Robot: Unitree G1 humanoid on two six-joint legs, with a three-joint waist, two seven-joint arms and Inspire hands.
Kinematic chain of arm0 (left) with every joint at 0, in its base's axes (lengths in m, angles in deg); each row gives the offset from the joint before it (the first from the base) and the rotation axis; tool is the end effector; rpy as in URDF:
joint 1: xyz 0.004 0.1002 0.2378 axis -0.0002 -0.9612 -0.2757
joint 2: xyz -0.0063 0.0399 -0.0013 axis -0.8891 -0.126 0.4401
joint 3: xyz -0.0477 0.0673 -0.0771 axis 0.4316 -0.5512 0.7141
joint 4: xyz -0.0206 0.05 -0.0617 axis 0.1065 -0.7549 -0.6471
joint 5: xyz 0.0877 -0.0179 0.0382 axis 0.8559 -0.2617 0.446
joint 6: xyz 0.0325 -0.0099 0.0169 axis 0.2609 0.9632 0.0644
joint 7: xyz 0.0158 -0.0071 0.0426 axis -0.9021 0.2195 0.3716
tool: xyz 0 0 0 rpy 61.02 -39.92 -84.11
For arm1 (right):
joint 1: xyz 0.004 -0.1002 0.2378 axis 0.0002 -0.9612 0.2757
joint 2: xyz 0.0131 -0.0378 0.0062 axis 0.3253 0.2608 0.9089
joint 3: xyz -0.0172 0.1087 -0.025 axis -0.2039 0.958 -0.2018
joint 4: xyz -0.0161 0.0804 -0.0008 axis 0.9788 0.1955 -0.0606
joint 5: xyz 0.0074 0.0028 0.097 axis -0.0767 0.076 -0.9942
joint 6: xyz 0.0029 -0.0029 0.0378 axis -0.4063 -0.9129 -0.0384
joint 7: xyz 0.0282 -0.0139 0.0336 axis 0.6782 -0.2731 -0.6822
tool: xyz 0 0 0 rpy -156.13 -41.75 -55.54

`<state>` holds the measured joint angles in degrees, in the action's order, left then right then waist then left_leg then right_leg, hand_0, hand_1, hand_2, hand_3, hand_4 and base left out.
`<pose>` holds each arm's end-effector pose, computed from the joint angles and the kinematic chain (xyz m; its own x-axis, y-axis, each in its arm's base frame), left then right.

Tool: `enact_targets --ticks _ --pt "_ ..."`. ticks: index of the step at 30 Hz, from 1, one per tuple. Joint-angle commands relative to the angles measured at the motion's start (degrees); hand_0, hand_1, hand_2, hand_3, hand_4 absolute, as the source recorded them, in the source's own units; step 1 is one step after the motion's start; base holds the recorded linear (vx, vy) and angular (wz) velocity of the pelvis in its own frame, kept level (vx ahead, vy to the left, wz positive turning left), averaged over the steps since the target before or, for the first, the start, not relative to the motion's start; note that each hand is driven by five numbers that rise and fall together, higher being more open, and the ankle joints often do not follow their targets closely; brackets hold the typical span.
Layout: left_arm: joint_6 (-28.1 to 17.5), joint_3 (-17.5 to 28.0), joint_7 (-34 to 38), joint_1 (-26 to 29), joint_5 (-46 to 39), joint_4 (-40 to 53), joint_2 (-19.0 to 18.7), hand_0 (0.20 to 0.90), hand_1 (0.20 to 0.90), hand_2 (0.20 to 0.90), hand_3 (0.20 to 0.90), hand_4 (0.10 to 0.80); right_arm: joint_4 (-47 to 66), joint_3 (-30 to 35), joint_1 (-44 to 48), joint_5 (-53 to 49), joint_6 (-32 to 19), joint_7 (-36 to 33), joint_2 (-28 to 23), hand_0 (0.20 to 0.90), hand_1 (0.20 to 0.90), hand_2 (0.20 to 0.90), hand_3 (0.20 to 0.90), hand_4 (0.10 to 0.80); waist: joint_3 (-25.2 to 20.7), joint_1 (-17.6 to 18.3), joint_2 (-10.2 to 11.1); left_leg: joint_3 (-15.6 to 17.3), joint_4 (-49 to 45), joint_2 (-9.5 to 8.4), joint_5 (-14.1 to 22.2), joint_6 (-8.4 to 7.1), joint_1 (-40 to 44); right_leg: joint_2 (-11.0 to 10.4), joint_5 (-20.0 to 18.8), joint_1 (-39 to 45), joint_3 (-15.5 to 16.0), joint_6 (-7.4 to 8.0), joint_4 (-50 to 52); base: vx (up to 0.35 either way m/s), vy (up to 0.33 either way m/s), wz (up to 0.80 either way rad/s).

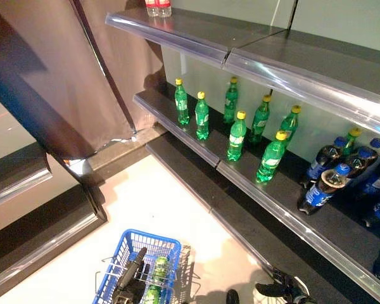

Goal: Pick up the drink and place into the basket.

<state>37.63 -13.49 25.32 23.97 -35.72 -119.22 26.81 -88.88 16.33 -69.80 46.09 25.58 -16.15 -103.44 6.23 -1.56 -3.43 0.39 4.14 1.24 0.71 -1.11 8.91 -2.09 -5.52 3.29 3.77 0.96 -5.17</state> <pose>0.0720 0.2113 -0.1211 0.6581 0.1576 -0.7363 -0.7456 0.2724 -0.6082 0.0826 -0.2536 -0.1100 0.5190 -0.1762 -0.8364 0.0648 0.9838 -0.1670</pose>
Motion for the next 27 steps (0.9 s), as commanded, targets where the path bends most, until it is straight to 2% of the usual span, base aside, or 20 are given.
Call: enact_targets --ticks 1,10,17,27 --pt "-3.20 1.87 -8.26 6.15 -1.28 5.10 -2.71 0.300 0.300 0.300 0.200 0.100 -0.81 -1.59 1.29 1.15 -1.47 0.96 -1.61 0.900 0.900 0.900 0.900 0.800 -3.05 -0.46 1.78 -0.06 -2.26 -4.61 1.16 0.39 -3.07 -0.72 5.39 2.93 2.32 1.71 2.37 0.017 0.006 0.03" --pt "-4.54 1.40 -8.77 6.32 -1.71 5.26 -2.70 0.300 0.300 0.300 0.200 0.100 -1.03 -2.50 1.45 2.19 -0.59 1.75 -1.14 0.900 0.900 0.900 0.900 0.800 -3.25 -0.53 2.06 0.86 -1.88 -4.62 1.90 1.01 -1.75 -0.88 5.20 3.66 2.27 2.14 2.07 0.006 0.001 0.01" --pt "-5.34 1.09 -5.24 6.59 2.44 4.70 -3.02 0.300 0.300 0.300 0.200 0.100 -0.87 -3.38 1.51 2.98 -0.45 2.22 -0.93 0.900 0.900 0.900 0.900 0.800 -3.45 -0.56 2.22 1.21 -1.95 -4.59 2.27 1.32 -1.32 -0.93 5.28 3.84 2.35 2.24 2.24 0.000 0.000 0.00" --pt "-6.14 1.21 -5.60 6.25 1.50 4.59 -2.68 0.300 0.300 0.300 0.200 0.100 -0.96 -3.73 1.52 3.19 -0.27 2.15 -0.53 0.900 0.900 0.900 0.900 0.800 -3.70 -0.63 2.21 1.50 -1.69 -4.58 2.51 1.53 -0.69 -0.91 5.29 4.31 2.50 2.16 2.00 0.000 0.000 0.00"
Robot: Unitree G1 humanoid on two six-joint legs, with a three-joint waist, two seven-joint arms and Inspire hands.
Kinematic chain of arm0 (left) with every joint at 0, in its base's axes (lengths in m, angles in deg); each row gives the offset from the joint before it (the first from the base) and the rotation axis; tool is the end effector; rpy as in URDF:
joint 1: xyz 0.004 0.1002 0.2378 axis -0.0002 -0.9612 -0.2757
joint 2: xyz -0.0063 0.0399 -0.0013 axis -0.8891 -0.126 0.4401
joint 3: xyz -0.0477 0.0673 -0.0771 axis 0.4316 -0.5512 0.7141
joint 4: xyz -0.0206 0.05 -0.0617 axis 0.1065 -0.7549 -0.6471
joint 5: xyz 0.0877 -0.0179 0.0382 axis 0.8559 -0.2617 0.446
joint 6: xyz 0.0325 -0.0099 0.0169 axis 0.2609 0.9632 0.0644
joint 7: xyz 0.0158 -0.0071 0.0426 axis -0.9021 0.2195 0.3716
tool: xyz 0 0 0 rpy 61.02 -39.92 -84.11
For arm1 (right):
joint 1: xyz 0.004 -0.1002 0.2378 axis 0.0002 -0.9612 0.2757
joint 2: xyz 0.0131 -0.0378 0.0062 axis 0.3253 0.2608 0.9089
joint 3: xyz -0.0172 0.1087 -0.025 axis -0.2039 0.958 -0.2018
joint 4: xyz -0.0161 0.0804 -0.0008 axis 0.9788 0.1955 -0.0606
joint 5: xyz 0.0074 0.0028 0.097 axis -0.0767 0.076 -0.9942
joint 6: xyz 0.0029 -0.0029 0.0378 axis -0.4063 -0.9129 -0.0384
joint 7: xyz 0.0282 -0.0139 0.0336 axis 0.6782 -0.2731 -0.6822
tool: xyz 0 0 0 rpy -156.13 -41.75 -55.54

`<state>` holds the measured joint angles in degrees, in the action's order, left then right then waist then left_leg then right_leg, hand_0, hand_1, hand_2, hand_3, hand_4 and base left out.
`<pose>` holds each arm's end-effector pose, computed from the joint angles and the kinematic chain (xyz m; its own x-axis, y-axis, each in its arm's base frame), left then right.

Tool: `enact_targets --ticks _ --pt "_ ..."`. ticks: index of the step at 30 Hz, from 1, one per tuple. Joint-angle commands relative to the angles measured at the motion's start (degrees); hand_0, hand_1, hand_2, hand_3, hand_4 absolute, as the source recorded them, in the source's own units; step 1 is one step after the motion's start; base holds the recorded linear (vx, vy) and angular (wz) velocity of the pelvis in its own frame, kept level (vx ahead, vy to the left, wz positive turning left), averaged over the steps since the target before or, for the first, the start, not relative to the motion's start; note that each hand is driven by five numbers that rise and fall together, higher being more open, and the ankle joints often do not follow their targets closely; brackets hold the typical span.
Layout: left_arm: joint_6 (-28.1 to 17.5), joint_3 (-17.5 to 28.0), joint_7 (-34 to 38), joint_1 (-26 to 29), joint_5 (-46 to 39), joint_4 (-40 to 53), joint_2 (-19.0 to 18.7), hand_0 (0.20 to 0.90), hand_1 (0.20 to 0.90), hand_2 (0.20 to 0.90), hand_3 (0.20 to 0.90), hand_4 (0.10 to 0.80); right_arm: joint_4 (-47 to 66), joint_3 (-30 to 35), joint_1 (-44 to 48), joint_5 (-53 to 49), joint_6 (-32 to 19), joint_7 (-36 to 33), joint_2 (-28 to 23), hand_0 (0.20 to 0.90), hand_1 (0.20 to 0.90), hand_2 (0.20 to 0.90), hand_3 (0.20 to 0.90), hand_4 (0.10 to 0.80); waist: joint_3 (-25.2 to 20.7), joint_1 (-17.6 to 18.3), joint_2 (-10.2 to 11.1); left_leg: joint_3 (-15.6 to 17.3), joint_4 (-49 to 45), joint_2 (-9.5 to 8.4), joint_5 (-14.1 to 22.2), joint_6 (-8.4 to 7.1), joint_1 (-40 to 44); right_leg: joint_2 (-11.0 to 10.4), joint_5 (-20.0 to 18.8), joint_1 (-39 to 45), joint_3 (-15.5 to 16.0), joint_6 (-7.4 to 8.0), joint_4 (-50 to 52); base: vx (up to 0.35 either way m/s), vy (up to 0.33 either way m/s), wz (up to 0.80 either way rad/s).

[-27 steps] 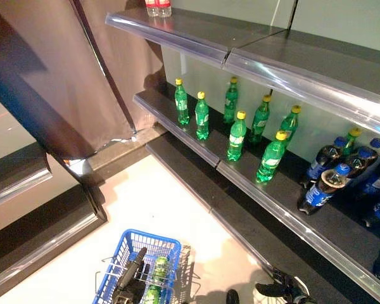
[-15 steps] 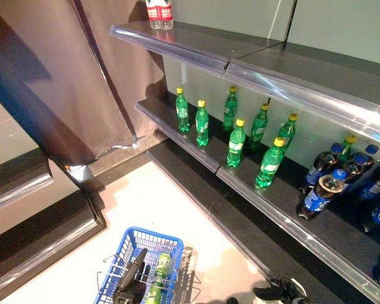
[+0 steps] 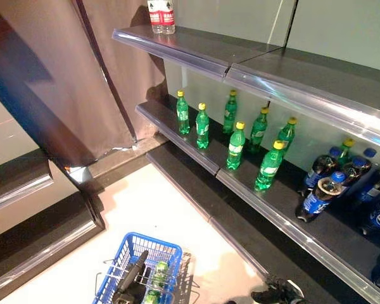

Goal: Pick up the drink and place into the basket.

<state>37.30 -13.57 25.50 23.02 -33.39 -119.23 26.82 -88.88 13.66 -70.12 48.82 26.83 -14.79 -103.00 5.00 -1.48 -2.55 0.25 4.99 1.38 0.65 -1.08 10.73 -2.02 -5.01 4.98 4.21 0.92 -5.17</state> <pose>0.0659 0.2117 -0.1221 0.6446 0.1536 -0.7490 -0.7514 0.3080 -0.5835 0.0796 -0.2476 -0.1128 0.4869 -0.1180 -0.8655 -0.0357 0.9873 -0.1547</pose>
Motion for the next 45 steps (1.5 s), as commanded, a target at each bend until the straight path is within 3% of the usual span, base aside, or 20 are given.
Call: enact_targets --ticks 1,20,23,33,45 --pt "-5.94 1.26 -5.81 7.17 -1.01 4.65 -2.66 0.300 0.300 0.300 0.200 0.100 -1.11 -0.92 1.79 0.57 -1.70 0.93 -1.00 0.900 0.900 0.900 0.900 0.800 -2.44 -0.72 1.33 1.63 -2.50 -4.72 2.55 1.50 -2.45 -0.96 4.74 2.67 2.09 2.20 1.93 0.000 0.000 0.00" --pt "-5.89 0.81 -5.03 6.69 -1.16 5.04 -2.19 0.300 0.300 0.300 0.200 0.100 1.26 -2.21 2.07 0.08 -5.05 3.18 -1.00 0.900 0.900 0.900 0.900 0.800 -2.47 -0.68 1.24 2.00 -1.81 -4.55 2.21 1.32 -1.97 -0.79 4.44 3.05 2.55 2.17 1.42 0.000 0.000 0.00" --pt "-5.90 0.44 -4.36 6.65 -1.58 5.68 -2.31 0.300 0.300 0.300 0.200 0.100 4.15 -3.84 2.46 0.24 -7.44 4.18 -0.70 0.900 0.900 0.900 0.900 0.800 -2.28 -0.77 1.36 1.87 -1.95 -4.58 2.07 1.27 -2.05 -0.83 4.31 3.01 2.70 2.14 1.52 0.000 0.000 0.00" --pt "-5.95 -1.35 -1.80 6.63 -0.36 7.95 -1.88 0.300 0.300 0.300 0.200 0.100 13.18 -7.83 5.34 -1.03 -8.41 4.34 -0.33 0.900 0.900 0.900 0.900 0.800 -2.34 -2.07 1.60 0.94 -2.13 -4.84 1.75 1.32 -2.23 -1.19 4.28 3.43 3.94 1.92 1.28 0.009 0.004 0.05" --pt "-5.03 -3.83 0.98 5.31 -1.28 11.73 -2.28 0.300 0.300 0.300 0.200 0.100 28.44 -13.90 13.49 -3.84 -5.19 0.01 -1.30 0.900 0.900 0.900 0.900 0.800 -1.70 -5.75 1.59 -2.05 -2.55 -5.28 1.07 1.12 -2.64 -1.69 4.63 4.19 6.49 1.32 1.69 0.005 0.006 0.19"
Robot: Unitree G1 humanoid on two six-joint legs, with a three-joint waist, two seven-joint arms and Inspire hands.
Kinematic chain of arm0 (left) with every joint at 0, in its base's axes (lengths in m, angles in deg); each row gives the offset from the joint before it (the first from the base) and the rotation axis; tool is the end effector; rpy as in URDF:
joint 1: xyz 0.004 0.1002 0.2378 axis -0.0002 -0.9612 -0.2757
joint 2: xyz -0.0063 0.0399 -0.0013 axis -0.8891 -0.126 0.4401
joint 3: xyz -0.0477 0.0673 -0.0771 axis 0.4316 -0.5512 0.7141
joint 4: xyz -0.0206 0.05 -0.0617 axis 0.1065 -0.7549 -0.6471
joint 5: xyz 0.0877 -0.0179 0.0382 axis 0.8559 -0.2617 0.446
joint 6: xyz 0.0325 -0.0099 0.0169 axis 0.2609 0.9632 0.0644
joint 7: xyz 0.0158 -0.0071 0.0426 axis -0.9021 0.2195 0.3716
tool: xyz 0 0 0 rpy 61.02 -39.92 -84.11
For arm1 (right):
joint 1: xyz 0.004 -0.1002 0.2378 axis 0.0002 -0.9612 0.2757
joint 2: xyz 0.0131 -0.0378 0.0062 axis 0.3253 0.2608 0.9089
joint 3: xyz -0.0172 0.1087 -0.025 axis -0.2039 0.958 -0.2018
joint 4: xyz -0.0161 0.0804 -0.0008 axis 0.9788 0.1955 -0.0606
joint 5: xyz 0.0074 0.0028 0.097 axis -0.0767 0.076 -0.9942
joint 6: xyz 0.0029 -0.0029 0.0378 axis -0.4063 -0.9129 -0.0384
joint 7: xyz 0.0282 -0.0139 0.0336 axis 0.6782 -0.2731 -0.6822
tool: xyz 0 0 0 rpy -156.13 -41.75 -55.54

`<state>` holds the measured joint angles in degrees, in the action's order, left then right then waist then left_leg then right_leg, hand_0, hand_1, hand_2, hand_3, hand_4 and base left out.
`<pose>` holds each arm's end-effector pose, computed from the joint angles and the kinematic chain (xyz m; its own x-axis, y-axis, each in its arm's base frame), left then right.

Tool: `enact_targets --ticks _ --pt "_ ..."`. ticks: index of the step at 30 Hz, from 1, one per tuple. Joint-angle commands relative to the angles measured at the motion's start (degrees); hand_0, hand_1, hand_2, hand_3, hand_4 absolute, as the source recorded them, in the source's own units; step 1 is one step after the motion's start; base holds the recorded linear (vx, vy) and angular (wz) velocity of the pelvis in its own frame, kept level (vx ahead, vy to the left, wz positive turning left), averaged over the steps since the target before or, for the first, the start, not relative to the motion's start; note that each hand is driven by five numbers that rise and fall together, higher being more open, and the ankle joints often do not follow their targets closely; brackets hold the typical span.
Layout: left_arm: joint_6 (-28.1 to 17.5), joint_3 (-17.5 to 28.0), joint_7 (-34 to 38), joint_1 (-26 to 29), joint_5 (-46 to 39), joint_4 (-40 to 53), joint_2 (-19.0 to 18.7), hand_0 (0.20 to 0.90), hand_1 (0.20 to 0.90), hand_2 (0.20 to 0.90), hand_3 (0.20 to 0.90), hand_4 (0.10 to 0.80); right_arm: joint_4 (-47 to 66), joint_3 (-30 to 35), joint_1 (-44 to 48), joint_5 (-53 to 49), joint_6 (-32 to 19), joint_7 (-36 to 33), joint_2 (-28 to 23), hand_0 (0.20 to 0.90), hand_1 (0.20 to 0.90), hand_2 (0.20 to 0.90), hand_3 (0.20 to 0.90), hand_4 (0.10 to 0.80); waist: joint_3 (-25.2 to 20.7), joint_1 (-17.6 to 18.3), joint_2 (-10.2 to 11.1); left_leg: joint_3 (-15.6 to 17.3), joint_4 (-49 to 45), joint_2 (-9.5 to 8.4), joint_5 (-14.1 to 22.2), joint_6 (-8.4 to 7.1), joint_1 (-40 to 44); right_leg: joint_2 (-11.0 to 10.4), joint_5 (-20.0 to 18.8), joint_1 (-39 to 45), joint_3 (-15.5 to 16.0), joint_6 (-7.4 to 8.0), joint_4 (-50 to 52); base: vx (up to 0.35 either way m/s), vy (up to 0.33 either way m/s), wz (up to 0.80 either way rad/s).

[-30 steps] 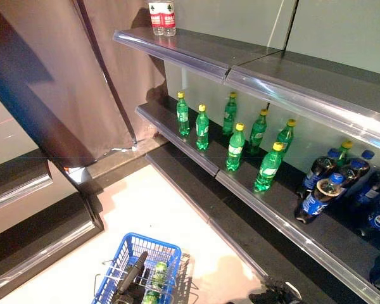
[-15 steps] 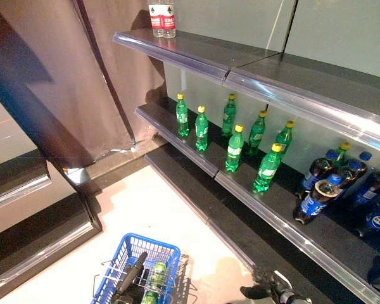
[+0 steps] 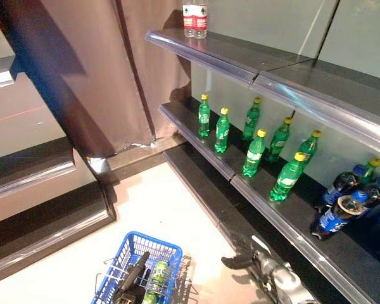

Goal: Pick up the drink and place into the basket.

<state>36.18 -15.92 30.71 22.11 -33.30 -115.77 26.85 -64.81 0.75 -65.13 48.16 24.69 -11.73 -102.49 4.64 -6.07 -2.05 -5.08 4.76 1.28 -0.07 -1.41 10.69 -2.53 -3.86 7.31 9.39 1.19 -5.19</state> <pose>0.0706 0.2086 -0.1194 0.6146 0.1706 -0.7702 -0.7716 0.3328 -0.5421 0.1689 -0.1962 -0.0732 0.7897 0.2332 -0.5674 -0.3602 0.9250 -0.1211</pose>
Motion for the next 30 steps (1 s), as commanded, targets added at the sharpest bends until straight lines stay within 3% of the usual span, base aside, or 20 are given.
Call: enact_targets --ticks 1,10,19,25,30 --pt "-3.84 -1.56 -4.18 6.12 -1.43 8.41 -2.29 0.300 0.300 0.300 0.200 0.100 5.13 -1.24 9.21 -3.41 -3.06 -3.47 -1.94 0.900 0.900 0.900 0.900 0.800 -1.28 -1.39 1.07 3.08 -2.34 -5.20 1.74 1.41 -2.63 -1.23 3.51 1.87 1.50 1.05 1.78 -0.003 0.015 0.23" --pt "-2.82 -2.29 -2.59 5.08 -0.40 10.80 -2.31 0.300 0.300 0.300 0.200 0.100 13.94 -1.33 17.65 -10.70 -0.68 -8.73 -2.84 0.900 0.900 0.900 0.900 0.800 -0.58 -3.29 0.65 1.47 -2.30 -5.25 1.32 1.15 -2.74 -1.56 3.49 2.08 2.85 0.90 2.12 0.006 0.012 0.18" --pt "-1.81 -1.96 -2.57 5.36 0.61 11.03 -2.57 0.300 0.300 0.300 0.200 0.100 16.56 -0.19 21.89 -13.36 -1.06 -11.47 -3.27 0.900 0.900 0.900 0.900 0.800 -0.96 -3.71 0.88 1.86 -1.75 -5.06 1.16 0.93 -2.84 -1.70 3.13 1.86 3.16 1.20 1.52 0.002 0.001 0.01" --pt "-0.70 -1.86 -2.86 5.19 2.51 11.06 -3.19 0.300 0.300 0.300 0.200 0.100 16.28 -0.04 21.58 -13.71 -1.04 -11.81 -4.20 0.900 0.900 0.900 0.900 0.800 -1.03 -3.17 1.50 2.91 -1.49 -4.85 1.22 1.06 -2.92 -1.59 2.67 1.43 2.57 1.48 1.16 0.000 -0.014 -0.01" --pt "0.13 -1.49 -2.62 6.13 3.17 11.53 -3.74 0.300 0.300 0.300 0.200 0.100 17.91 0.16 17.20 -13.71 -3.06 -10.58 -4.72 0.900 0.900 0.900 0.900 0.800 -0.85 -0.74 1.50 4.74 -1.22 -4.75 1.62 1.53 -2.70 -1.28 2.26 0.65 0.29 1.84 0.90 -0.012 -0.001 -0.09"
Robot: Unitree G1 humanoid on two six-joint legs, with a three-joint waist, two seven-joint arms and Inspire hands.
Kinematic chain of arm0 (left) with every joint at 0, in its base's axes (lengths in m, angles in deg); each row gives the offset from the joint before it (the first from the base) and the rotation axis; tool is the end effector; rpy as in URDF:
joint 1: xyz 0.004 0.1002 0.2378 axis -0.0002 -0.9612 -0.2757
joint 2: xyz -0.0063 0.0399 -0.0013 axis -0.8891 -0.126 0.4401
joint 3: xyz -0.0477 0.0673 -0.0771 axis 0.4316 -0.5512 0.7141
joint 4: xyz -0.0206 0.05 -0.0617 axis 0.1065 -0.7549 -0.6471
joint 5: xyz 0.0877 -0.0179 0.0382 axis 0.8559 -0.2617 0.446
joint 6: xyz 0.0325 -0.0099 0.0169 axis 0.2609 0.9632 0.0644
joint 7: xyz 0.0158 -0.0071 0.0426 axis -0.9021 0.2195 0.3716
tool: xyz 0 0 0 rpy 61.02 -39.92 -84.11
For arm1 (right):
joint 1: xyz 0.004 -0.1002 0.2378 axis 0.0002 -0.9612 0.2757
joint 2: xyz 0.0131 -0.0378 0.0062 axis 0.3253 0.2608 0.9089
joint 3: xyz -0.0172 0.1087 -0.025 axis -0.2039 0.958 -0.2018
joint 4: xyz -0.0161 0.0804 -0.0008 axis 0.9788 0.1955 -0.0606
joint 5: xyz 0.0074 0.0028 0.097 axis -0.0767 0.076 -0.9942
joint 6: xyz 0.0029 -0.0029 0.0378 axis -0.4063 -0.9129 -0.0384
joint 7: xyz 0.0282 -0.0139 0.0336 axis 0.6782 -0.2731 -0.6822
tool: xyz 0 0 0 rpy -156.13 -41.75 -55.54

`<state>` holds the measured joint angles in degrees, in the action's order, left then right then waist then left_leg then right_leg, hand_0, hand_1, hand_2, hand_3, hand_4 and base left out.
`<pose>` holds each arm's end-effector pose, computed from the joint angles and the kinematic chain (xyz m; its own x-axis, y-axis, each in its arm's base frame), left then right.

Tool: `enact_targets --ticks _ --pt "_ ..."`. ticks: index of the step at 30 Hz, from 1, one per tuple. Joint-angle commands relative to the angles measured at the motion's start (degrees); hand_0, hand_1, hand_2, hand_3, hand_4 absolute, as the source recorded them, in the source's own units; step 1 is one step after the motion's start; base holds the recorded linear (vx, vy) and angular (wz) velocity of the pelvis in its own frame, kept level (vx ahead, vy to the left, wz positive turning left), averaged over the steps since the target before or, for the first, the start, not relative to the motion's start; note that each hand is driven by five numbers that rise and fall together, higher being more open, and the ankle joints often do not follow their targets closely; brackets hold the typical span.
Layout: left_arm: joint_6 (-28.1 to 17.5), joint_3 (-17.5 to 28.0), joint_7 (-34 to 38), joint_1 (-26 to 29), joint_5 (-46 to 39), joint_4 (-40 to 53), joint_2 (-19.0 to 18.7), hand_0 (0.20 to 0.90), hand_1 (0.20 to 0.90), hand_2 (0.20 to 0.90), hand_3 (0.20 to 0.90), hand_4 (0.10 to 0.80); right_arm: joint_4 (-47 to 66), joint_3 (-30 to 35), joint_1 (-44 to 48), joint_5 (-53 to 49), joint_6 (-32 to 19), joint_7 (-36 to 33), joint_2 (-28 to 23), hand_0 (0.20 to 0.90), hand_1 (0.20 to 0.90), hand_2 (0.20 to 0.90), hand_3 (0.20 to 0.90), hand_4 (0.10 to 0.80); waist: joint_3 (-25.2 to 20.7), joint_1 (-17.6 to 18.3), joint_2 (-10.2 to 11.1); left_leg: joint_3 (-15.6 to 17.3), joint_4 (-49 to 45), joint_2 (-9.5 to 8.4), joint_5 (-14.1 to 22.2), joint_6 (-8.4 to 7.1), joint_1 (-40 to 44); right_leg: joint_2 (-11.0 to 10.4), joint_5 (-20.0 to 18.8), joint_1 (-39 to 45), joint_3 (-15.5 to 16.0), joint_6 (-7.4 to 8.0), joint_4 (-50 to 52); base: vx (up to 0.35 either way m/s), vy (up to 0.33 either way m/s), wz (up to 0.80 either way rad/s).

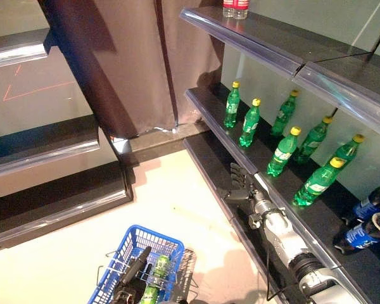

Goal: Pick up the drink and place into the basket.

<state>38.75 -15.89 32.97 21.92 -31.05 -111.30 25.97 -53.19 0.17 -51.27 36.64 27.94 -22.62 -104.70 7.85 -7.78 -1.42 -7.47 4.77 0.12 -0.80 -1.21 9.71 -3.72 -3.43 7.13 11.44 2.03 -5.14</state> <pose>0.0819 0.2114 -0.1134 0.6355 0.1416 -0.7590 -0.7443 0.3738 -0.5535 0.2549 -0.1787 0.0030 0.9696 0.1378 -0.2021 -0.1633 0.9798 -0.1154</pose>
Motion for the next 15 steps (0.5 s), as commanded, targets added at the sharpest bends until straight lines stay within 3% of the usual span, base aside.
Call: enact_targets --ticks 1,8,15 --pt "-2.53 -1.56 -4.86 6.43 0.93 7.15 -2.84 0.300 0.300 0.300 0.200 0.100 6.62 1.06 2.44 -2.32 -6.66 0.74 -2.71 0.900 0.900 0.900 0.900 0.800 -4.02 1.40 0.92 7.41 -1.39 -3.59 2.48 1.38 -1.77 -0.13 1.78 0.70 -2.10 1.06 0.84 -0.013 0.002 -0.28" --pt "-1.78 -1.91 -5.65 6.31 2.47 8.24 -2.30 0.300 0.300 0.300 0.200 0.100 11.87 4.67 -8.27 -2.30 -11.55 2.15 -2.18 0.900 0.900 0.900 0.900 0.800 -3.70 5.71 1.29 10.41 -3.03 -3.66 4.44 2.23 -1.87 0.05 1.31 -0.51 -6.66 1.65 0.64 -0.018 0.000 -0.34" --pt "-1.10 -2.55 -6.28 6.44 4.05 8.97 -1.87 0.300 0.300 0.300 0.200 0.100 16.03 5.34 -12.87 -1.19 -12.99 4.18 -2.07 0.900 0.900 0.900 0.900 0.800 -3.42 8.49 1.70 12.33 -4.54 -4.03 5.87 2.86 -1.97 0.50 0.58 -1.38 -10.89 2.16 0.38 -0.012 0.007 -0.40"
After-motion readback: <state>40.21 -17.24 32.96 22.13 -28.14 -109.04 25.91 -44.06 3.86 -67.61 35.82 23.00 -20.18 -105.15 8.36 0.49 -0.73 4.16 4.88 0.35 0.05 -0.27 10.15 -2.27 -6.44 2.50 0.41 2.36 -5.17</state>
